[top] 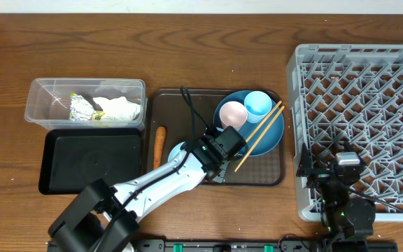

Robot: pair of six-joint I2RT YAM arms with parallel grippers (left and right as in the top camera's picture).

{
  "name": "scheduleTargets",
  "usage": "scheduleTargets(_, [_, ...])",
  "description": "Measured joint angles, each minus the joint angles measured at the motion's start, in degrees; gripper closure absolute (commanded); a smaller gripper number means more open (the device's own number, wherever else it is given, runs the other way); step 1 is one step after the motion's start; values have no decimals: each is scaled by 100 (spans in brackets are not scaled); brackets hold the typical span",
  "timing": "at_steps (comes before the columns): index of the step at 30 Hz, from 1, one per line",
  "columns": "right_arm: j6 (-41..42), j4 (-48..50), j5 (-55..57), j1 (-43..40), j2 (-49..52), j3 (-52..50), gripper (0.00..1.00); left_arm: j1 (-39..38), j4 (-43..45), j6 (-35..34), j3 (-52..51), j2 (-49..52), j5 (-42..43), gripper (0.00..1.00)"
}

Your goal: Sort waste into correct bins and load items into the dishwasher rack

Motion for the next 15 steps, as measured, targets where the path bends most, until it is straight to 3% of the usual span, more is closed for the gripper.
scheduleTargets(3, [0,0,0,0,0,0,1,0,2,15,0,0,-13,63])
scheduleTargets(15, [0,0,0,0,0,0,1,0,9,44,0,0,-13,64])
